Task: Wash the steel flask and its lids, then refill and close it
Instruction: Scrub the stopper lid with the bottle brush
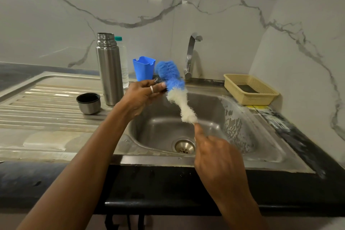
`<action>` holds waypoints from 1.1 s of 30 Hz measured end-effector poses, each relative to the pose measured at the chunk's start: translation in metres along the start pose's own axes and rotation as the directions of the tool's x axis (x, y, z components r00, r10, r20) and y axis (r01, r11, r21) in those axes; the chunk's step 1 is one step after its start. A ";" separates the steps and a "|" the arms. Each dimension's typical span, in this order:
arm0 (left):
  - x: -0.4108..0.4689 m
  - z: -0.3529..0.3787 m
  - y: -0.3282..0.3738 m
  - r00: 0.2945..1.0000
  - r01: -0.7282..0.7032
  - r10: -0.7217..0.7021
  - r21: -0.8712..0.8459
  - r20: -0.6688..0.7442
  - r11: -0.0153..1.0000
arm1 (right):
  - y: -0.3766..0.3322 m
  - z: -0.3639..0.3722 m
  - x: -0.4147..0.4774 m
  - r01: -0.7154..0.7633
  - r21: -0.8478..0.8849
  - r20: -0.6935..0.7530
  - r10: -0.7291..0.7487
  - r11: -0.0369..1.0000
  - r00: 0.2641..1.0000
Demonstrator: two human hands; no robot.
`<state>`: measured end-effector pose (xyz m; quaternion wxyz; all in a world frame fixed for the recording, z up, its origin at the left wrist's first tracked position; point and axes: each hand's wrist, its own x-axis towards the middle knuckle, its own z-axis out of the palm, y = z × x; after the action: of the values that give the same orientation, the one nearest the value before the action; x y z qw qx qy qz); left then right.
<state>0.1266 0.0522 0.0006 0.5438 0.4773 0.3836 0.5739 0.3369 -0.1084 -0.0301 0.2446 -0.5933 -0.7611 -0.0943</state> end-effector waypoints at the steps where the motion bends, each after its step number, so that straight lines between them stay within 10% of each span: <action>1: -0.001 0.002 0.002 1.000 0.016 -0.017 -0.044 -0.006 0.999 | -0.002 -0.002 0.004 0.000 -0.011 0.012 0.001 1.000 1.000; 33: 0.014 0.008 -0.010 0.978 0.129 -0.160 -0.209 -0.136 0.969 | -0.010 0.004 0.029 -0.054 -0.092 0.085 0.061 0.994 0.995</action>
<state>0.1381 0.0662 -0.0056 0.5985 0.3461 0.3983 0.6028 0.3216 -0.0843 -0.0181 0.1869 -0.6288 -0.7488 -0.0950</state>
